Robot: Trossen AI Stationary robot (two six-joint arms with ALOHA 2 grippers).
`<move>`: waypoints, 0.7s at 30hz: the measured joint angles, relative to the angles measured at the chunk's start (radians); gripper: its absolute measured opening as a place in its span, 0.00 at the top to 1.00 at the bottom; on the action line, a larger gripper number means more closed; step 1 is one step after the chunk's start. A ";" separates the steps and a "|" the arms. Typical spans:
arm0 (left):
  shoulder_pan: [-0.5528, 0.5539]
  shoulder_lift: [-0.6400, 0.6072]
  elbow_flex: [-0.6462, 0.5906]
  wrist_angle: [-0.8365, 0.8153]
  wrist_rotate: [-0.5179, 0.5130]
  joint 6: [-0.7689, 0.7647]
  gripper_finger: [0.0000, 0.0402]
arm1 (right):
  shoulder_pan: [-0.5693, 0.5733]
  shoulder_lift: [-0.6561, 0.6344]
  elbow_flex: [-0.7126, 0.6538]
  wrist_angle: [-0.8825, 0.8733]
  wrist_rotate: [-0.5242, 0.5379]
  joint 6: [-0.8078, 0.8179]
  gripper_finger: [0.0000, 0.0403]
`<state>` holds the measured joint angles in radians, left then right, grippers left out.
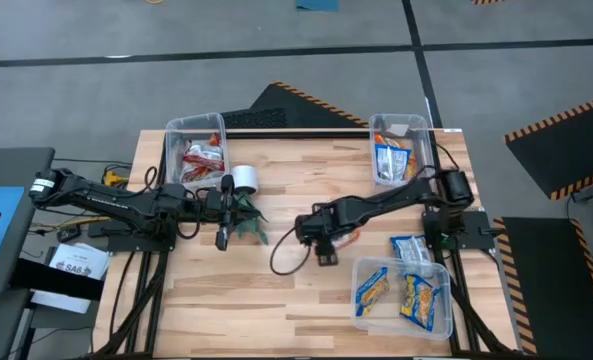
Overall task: Sort Maruchan noodles
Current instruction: Move the orange noodle pack from the top to the center of the table
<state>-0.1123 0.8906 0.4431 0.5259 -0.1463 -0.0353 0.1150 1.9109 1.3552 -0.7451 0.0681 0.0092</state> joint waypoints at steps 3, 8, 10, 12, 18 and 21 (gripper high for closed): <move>0.000 0.000 0.000 0.000 0.000 0.000 1.00 | -0.019 0.047 0.005 -0.015 0.035 -0.013 0.28; 0.000 0.000 0.000 -0.006 0.000 0.008 1.00 | -0.042 0.104 0.010 -0.009 0.070 -0.020 0.27; 0.000 0.000 0.001 -0.002 -0.001 0.008 1.00 | -0.046 0.110 0.008 -0.016 0.069 -0.020 0.26; 0.000 0.000 0.001 -0.008 -0.001 0.008 1.00 | -0.045 0.136 0.011 -0.018 0.069 -0.020 0.27; 0.000 0.000 0.001 0.000 -0.001 0.008 1.00 | -0.018 0.131 0.016 -0.034 0.125 -0.008 0.44; 0.000 0.000 0.001 0.001 -0.001 0.008 1.00 | 0.005 0.113 0.021 -0.065 0.194 -0.009 0.71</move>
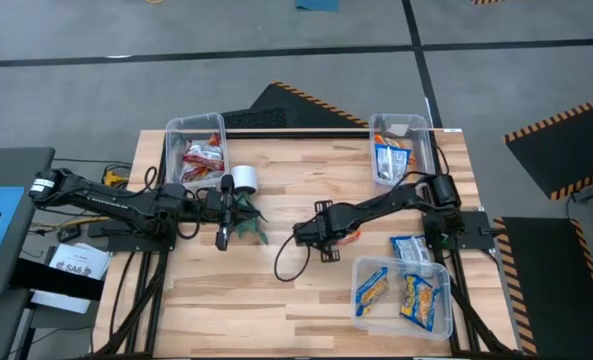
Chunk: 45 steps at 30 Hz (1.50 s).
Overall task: Sort Maruchan noodles
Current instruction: Move the orange noodle pack from the top to the center of the table
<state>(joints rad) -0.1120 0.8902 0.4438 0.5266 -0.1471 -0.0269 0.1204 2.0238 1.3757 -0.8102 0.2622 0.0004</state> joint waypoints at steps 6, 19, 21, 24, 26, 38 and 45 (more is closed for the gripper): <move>0.000 0.000 0.000 -0.006 -0.004 0.008 1.00 | 0.015 -0.129 0.005 -0.104 0.032 0.054 0.95; 0.000 0.000 0.000 -0.013 -0.020 0.006 1.00 | 0.272 -0.670 0.005 -0.179 0.105 0.294 0.95; 0.000 0.000 0.000 -0.014 -0.027 0.006 1.00 | 0.342 -0.742 0.005 -0.170 0.106 0.361 0.95; 0.000 0.000 0.000 -0.014 -0.038 0.006 1.00 | 0.446 -0.820 0.005 -0.172 0.162 0.443 0.95; 0.000 0.000 0.000 -0.014 -0.049 0.006 1.00 | 0.506 -0.849 0.005 -0.188 0.266 0.463 0.95; 0.000 0.000 0.000 -0.014 -0.053 -0.007 1.00 | 0.342 -0.866 -0.006 -0.449 0.478 0.518 0.95; 0.000 0.000 0.000 -0.014 -0.053 -0.004 1.00 | 0.310 -0.837 -0.013 -0.419 0.329 0.489 0.95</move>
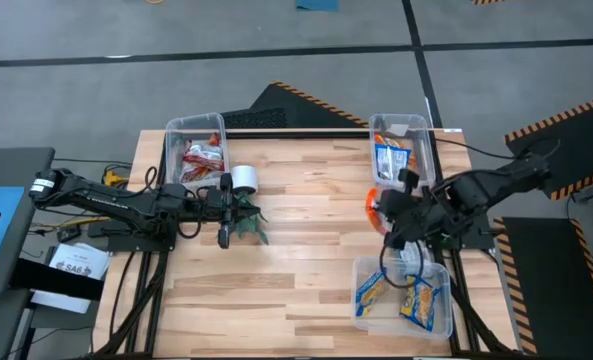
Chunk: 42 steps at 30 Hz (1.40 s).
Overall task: Sort Maruchan noodles
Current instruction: Move the orange noodle pack from the top to the center of the table
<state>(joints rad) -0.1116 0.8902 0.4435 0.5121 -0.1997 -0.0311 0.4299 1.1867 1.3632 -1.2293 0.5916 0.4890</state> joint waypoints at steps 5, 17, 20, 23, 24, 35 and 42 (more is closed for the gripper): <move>0.000 0.000 0.000 0.000 0.000 -0.007 1.00 | -0.001 0.016 0.000 0.007 0.016 -0.026 0.95; 0.000 0.000 0.000 -0.010 0.000 0.000 1.00 | -0.045 0.050 -0.001 0.098 0.012 -0.151 0.95; 0.000 0.000 0.000 -0.010 0.000 0.000 1.00 | -0.066 0.065 -0.001 0.122 0.010 -0.185 0.95; 0.000 0.000 0.000 -0.018 0.000 0.000 1.00 | -0.075 0.069 0.000 0.112 -0.022 -0.187 0.95; 0.000 0.000 0.000 -0.022 0.000 0.000 1.00 | -0.080 0.069 0.000 0.112 -0.030 -0.187 0.95; 0.000 0.000 0.000 -0.024 -0.021 -0.008 1.00 | -0.174 0.077 -0.115 0.370 -0.052 -0.288 0.95; 0.000 0.000 0.000 -0.025 -0.022 -0.008 1.00 | -0.381 0.079 -0.442 0.921 -0.301 -0.411 0.95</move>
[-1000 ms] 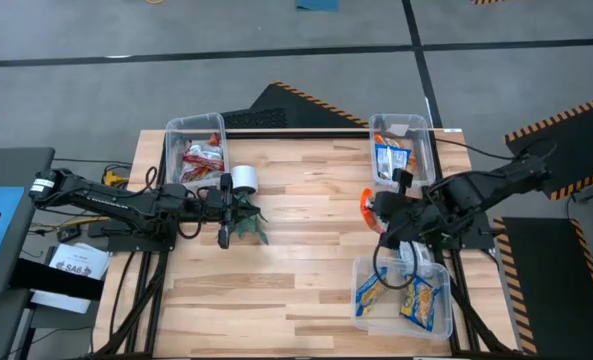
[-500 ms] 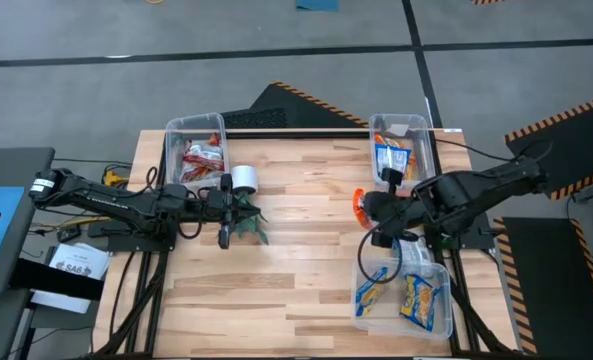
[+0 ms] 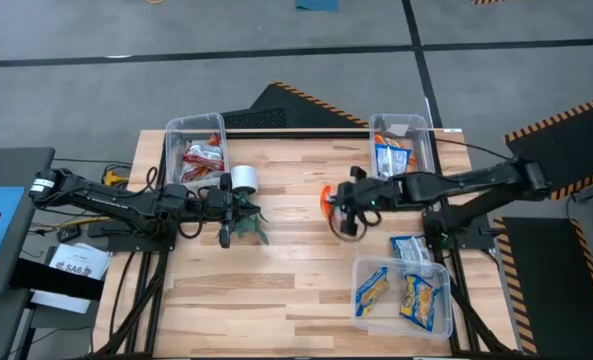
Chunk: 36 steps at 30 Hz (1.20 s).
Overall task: Sort Maruchan noodles
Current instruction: Move the orange noodle pack from the top to the center of the table, then remove the blue noodle pack from the top right transparent bin and transfer it to the bottom right transparent bin
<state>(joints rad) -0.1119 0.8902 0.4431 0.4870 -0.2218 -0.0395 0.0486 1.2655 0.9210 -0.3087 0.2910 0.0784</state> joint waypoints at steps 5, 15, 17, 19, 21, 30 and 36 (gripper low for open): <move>0.000 0.000 0.000 -0.005 -0.002 0.031 1.00 | -0.121 0.000 -0.124 0.090 -0.039 0.058 0.95; 0.000 0.000 0.000 -0.005 -0.029 0.030 1.00 | -0.138 0.068 -0.159 0.156 -0.064 0.088 0.87; 0.000 0.000 0.000 -0.005 -0.029 0.030 1.00 | -0.134 0.112 -0.149 0.164 -0.064 0.074 0.81; 0.000 0.000 0.000 -0.006 -0.029 0.029 1.00 | -0.136 0.159 -0.122 0.141 -0.063 0.073 0.73; 0.000 0.000 0.000 -0.006 -0.029 0.029 1.00 | -0.136 0.184 -0.079 0.085 -0.061 0.052 0.64; 0.000 0.000 0.000 -0.012 -0.029 0.028 1.00 | -0.175 0.127 0.218 -0.426 0.223 0.060 0.36; 0.000 0.000 0.000 -0.018 -0.022 0.017 1.00 | -0.336 -0.011 0.229 -0.654 0.391 0.319 0.36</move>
<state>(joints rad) -0.1116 0.8903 0.4431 0.4691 -0.2436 -0.0223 -0.2871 1.2547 1.1500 -0.9631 0.6823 0.3977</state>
